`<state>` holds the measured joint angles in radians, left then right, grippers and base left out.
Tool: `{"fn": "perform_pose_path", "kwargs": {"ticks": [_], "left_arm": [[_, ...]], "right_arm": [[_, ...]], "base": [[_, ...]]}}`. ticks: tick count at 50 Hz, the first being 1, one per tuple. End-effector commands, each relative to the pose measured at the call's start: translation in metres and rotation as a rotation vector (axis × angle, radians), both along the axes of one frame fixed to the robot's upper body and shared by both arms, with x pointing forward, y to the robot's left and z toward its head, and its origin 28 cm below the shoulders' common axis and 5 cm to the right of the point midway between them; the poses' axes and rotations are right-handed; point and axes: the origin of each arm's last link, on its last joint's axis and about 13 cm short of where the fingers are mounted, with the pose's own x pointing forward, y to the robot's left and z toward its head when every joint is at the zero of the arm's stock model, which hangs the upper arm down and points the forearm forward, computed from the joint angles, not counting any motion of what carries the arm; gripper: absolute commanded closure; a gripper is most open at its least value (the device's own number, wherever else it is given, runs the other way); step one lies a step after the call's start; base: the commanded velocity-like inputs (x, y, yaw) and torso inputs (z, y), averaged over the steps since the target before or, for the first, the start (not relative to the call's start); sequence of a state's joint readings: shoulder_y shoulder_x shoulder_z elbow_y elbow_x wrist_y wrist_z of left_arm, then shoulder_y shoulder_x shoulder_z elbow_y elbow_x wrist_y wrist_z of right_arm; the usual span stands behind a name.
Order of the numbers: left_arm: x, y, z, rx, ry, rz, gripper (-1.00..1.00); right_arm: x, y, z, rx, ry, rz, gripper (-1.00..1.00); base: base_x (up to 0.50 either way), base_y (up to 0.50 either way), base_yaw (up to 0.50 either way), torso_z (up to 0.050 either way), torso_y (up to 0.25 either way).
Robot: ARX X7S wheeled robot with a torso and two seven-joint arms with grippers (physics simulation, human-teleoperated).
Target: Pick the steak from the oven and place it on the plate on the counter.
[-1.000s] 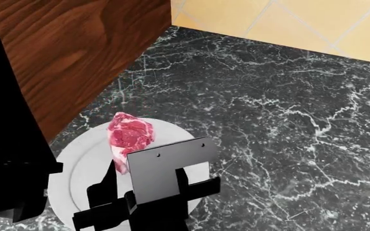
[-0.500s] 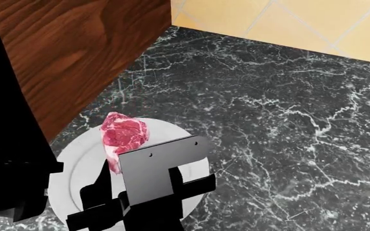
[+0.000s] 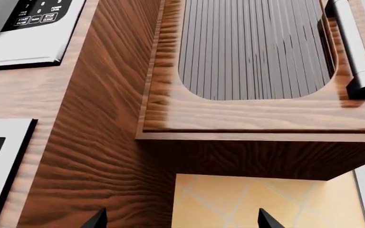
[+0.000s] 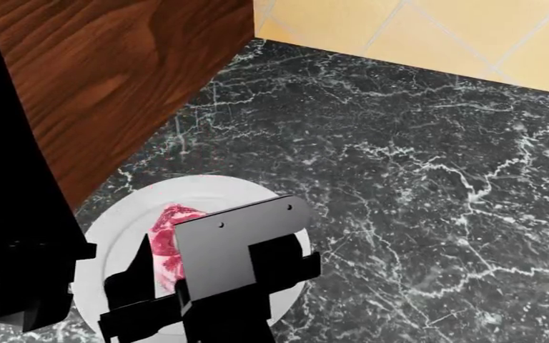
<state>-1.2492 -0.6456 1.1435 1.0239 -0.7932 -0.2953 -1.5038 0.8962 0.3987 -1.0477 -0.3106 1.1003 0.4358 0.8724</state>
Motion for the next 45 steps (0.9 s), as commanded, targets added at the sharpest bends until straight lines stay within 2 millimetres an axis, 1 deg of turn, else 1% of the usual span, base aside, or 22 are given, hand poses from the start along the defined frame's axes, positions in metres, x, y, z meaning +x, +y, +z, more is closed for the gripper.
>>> {"fn": "perform_pose_path", "kwargs": {"ticks": [1,11,17,19,21,23,25,27,28,30,31,33,34,36,41,45], "left_arm": [[0.0,0.0,0.0,0.001,0.001,0.0,-1.0],[0.001,0.0,0.001,0.004,0.0,0.0,-1.0],[-0.001,0.0,0.003,0.006,-0.001,0.003,-1.0],[-0.001,0.0,0.003,0.008,-0.001,0.003,-1.0],[-0.001,0.0,0.004,0.009,-0.001,0.004,-1.0],[-0.002,0.002,0.004,0.006,-0.003,0.009,-1.0],[-0.002,0.002,0.005,0.004,-0.003,0.009,-1.0],[-0.002,0.001,0.005,0.006,-0.006,0.005,-1.0],[-0.002,0.001,0.005,0.006,-0.006,0.004,-1.0],[-0.003,0.001,0.006,0.006,-0.008,0.005,-1.0],[-0.003,0.001,0.006,0.007,-0.009,0.005,-1.0],[-0.004,0.001,0.007,0.007,-0.01,0.006,-1.0],[-0.004,0.001,0.007,0.007,-0.011,0.006,-1.0],[-0.005,0.002,0.008,0.008,-0.013,0.008,-1.0],[-0.005,0.003,0.009,0.008,-0.016,0.01,-1.0],[-0.005,0.004,0.01,0.009,-0.02,0.015,-1.0]], "right_arm": [[-0.001,0.001,0.001,-0.004,-0.003,0.01,-1.0],[-0.001,0.0,0.002,-0.005,-0.011,0.01,-1.0],[-0.006,-0.004,0.012,-0.01,-0.063,0.014,-1.0],[-0.009,-0.005,0.018,-0.009,-0.086,0.017,-1.0],[-0.013,-0.006,0.026,-0.011,-0.118,0.025,-1.0],[-0.022,-0.011,0.039,-0.011,-0.161,0.034,-1.0],[-0.025,-0.013,0.045,-0.006,-0.173,0.041,-1.0],[-0.032,-0.016,0.063,-0.007,-0.232,0.043,-1.0],[-0.034,-0.017,0.067,-0.004,-0.244,0.043,-1.0],[-0.04,-0.02,0.088,0.007,-0.312,0.035,-1.0],[-0.042,-0.021,0.093,0.005,-0.33,0.032,-1.0],[-0.049,-0.024,0.113,0.03,-0.389,0.022,-1.0],[-0.051,-0.024,0.117,0.032,-0.403,0.021,-1.0],[-0.059,-0.029,0.133,0.037,-0.46,0.002,-1.0],[-0.068,-0.043,0.149,0.046,-0.514,-0.053,-1.0],[-0.073,-0.052,0.156,0.037,-0.568,-0.097,-1.0]], "base": [[0.0,0.0,0.0,0.0,0.0],[0.0,0.0,0.0,0.0,0.0],[0.0,0.0,0.0,0.0,0.0],[0.0,0.0,0.0,0.0,0.0],[0.0,0.0,0.0,0.0,0.0],[0.0,0.0,0.0,0.0,0.0],[0.0,0.0,0.0,0.0,0.0],[0.0,0.0,0.0,0.0,0.0],[0.0,0.0,0.0,0.0,0.0],[0.0,0.0,0.0,0.0,0.0],[0.0,0.0,0.0,0.0,0.0],[0.0,0.0,0.0,0.0,0.0],[0.0,0.0,0.0,0.0,0.0],[0.0,0.0,0.0,0.0,0.0],[0.0,0.0,0.0,0.0,0.0],[0.0,0.0,0.0,0.0,0.0]]}}
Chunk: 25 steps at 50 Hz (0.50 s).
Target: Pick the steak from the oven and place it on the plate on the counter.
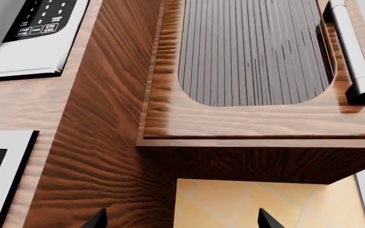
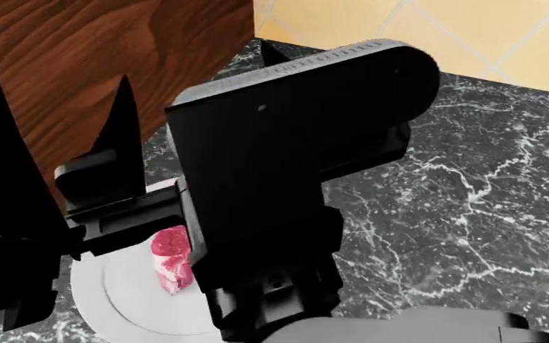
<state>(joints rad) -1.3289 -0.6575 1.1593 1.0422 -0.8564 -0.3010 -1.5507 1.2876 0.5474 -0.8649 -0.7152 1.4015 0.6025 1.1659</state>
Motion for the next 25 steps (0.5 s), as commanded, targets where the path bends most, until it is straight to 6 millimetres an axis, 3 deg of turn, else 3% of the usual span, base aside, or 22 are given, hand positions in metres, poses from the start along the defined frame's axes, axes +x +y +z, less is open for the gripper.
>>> {"fn": "perform_pose_path", "kwargs": {"ticks": [1,12,21,25], "left_arm": [[-0.001,0.003,0.003,0.001,-0.008,0.009,-1.0],[0.0,0.01,0.005,0.003,-0.007,0.034,-1.0],[0.002,0.018,0.003,0.012,0.001,0.076,-1.0],[0.002,0.019,0.003,0.017,0.002,0.081,-1.0]], "right_arm": [[-0.03,-0.025,0.038,0.03,-0.19,-0.083,-1.0],[-0.062,-0.061,0.046,0.041,-0.324,-0.301,-1.0],[-0.083,-0.085,0.035,0.045,-0.316,-0.392,-1.0],[-0.079,-0.086,0.02,0.068,-0.309,-0.346,-1.0]], "base": [[0.0,0.0,0.0,0.0,0.0],[0.0,0.0,0.0,0.0,0.0],[0.0,0.0,0.0,0.0,0.0],[0.0,0.0,0.0,0.0,0.0]]}}
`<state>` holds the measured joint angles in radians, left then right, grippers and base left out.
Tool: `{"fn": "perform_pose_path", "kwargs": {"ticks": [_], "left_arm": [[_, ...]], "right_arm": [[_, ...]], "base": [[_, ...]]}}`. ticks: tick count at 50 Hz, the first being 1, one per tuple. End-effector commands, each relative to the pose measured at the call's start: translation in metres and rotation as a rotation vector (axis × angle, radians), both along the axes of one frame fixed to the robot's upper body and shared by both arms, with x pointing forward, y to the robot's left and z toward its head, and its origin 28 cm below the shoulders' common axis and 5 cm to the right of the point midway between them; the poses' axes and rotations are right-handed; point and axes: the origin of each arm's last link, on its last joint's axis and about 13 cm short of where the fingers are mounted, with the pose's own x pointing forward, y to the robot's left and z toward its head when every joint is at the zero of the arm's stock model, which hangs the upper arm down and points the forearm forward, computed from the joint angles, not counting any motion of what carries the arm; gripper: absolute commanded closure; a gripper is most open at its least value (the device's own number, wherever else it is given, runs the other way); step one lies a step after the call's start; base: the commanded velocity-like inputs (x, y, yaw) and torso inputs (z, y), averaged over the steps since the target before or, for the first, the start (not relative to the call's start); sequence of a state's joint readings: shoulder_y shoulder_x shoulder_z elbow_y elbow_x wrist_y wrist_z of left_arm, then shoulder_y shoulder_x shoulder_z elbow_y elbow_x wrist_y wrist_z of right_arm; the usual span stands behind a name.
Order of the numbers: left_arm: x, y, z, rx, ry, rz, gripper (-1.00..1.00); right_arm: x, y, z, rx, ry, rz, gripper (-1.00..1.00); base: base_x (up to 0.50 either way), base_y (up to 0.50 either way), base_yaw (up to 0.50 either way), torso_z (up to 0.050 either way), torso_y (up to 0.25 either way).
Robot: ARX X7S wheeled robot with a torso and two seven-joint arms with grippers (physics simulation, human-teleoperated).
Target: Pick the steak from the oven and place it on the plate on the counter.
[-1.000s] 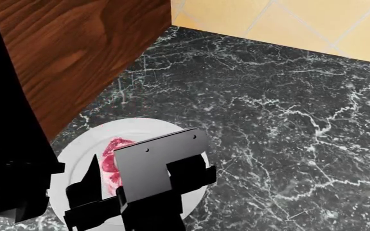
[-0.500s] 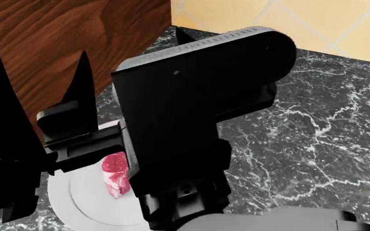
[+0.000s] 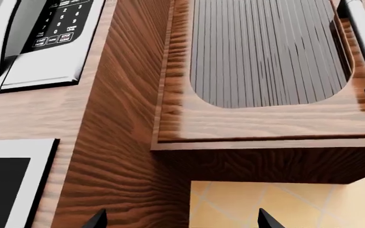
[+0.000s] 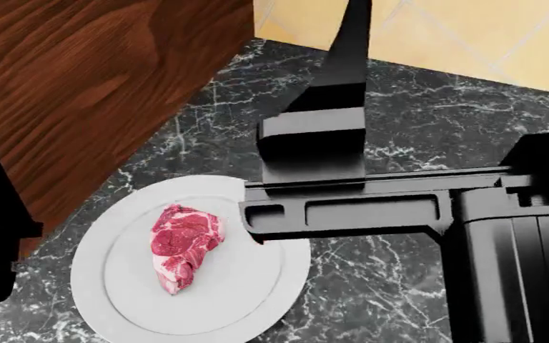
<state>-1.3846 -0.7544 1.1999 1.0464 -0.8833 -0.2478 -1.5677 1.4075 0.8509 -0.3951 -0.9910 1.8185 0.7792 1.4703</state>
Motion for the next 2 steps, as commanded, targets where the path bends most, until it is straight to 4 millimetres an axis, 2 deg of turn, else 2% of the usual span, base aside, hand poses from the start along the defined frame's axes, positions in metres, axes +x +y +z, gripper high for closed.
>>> {"fn": "perform_pose_path", "kwargs": {"ticks": [1,2], "left_arm": [[0.001,0.0065,-0.0009,0.007,0.004,0.031,-1.0],[0.001,0.007,-0.0016,0.005,0.006,0.034,-1.0]], "right_arm": [[-0.0136,-0.0187,-0.0235,0.022,-0.037,-0.046,-1.0],[-0.0119,-0.0189,-0.0296,0.033,-0.018,-0.045,-1.0]], "base": [[0.0,0.0,0.0,0.0,0.0],[0.0,0.0,0.0,0.0,0.0]]}}
